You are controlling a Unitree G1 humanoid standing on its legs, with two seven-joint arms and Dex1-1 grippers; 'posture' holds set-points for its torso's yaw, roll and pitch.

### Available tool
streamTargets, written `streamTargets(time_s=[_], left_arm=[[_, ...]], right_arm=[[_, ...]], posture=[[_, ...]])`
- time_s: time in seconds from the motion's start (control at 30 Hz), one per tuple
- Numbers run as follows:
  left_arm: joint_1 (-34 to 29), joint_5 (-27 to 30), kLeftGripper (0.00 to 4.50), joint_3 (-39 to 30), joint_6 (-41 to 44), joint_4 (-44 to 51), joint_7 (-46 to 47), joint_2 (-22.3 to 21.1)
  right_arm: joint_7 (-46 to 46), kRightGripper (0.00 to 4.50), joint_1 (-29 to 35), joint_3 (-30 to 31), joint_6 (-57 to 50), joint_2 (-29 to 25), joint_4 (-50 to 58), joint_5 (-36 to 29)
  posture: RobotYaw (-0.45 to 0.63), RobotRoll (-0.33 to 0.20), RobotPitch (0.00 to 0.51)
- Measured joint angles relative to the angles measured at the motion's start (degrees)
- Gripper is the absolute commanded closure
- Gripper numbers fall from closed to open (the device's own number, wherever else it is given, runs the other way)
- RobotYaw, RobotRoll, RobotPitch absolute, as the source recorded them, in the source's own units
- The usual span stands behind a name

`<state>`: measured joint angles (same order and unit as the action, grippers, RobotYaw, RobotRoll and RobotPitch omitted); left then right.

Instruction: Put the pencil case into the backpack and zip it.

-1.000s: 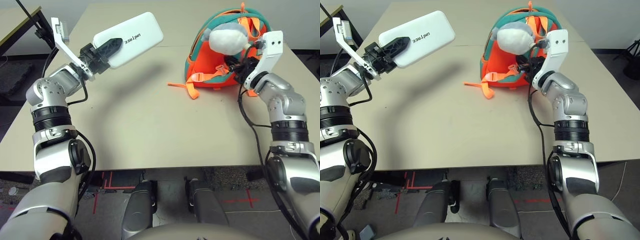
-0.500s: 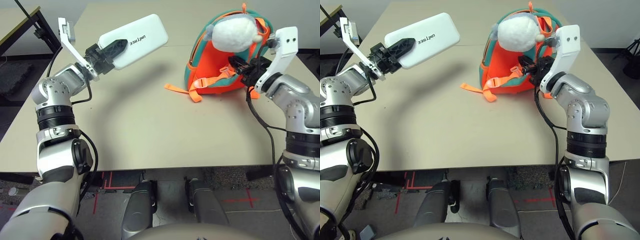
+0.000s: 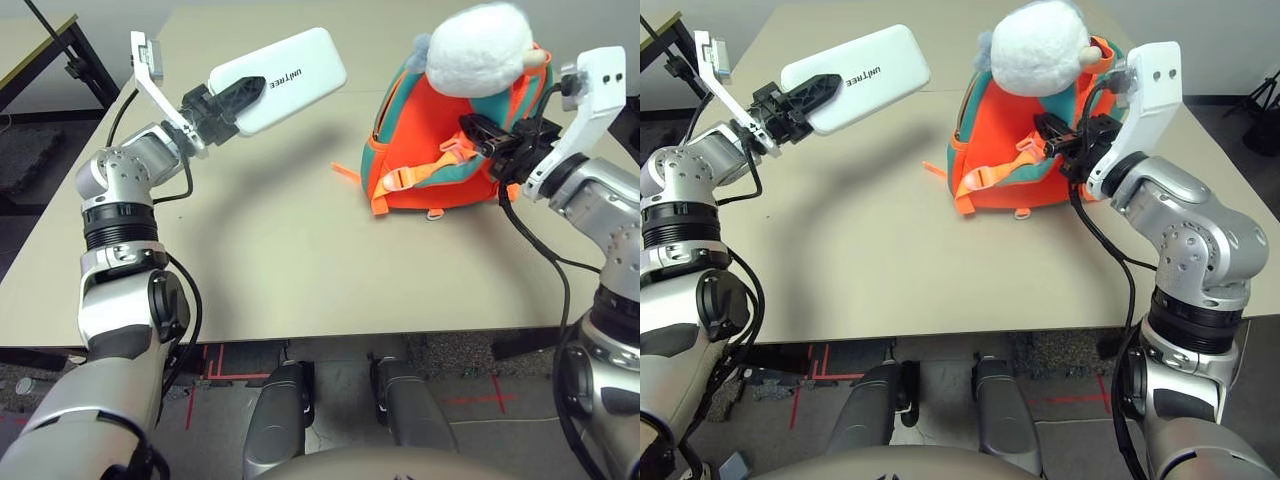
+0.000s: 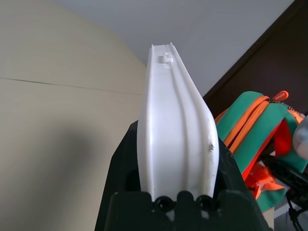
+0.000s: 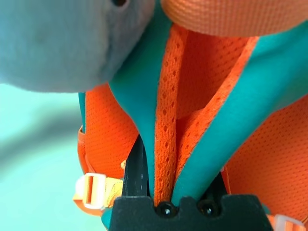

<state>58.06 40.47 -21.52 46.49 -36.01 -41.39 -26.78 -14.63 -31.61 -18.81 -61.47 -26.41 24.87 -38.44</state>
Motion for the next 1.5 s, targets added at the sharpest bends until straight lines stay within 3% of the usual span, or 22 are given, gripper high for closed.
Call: streamTargets(time_s=[0.3, 0.47, 0.7, 0.97, 1.17, 1.37, 1.5], left_arm=[[0.08, -0.23, 3.28, 0.18, -0.45, -0.97, -0.82, -0.12], [0.12, -0.24, 3.28, 0.18, -0.69, -0.97, -0.88, -0.03], [0.81, -0.46, 3.28, 0.70, -1.42, -0.86, -2.03, -0.09], [1.72, -0.98, 3.28, 4.31, -3.38, 1.63, -12.14, -2.84], [7.64, -4.00, 3.28, 8.98, -8.55, 0.74, -22.29, -4.58], [13.63, -7.88, 3.28, 12.77, -12.44, -5.08, -28.98, -4.60], [14.17, -10.14, 3.28, 14.43, -13.96, -7.99, -31.42, -3.24]], right_arm=[[1.56, 4.28, 5.40, 0.42, -0.70, 1.55, 4.21, -2.31], [0.78, 4.28, 10.72, 3.81, 7.57, 4.57, 0.57, 1.79], [-2.52, 4.28, 10.98, 6.97, 17.86, 4.84, -7.33, 6.49], [-5.02, 4.28, 9.95, 8.23, 20.62, 4.25, -11.13, 7.76], [-5.94, 4.28, 9.54, 9.21, 21.12, 4.25, -12.26, 8.35], [-6.46, 4.28, 9.48, 9.51, 21.35, 4.29, -12.94, 8.38], [-6.50, 4.28, 9.44, 9.56, 21.35, 4.30, -12.97, 8.38]], posture=[[-0.18, 0.000, 0.135], [-0.18, 0.000, 0.128], [-0.17, 0.000, 0.123], [-0.16, 0.000, 0.123], [-0.16, 0.000, 0.122], [-0.17, 0.000, 0.120], [-0.18, 0.000, 0.118]])
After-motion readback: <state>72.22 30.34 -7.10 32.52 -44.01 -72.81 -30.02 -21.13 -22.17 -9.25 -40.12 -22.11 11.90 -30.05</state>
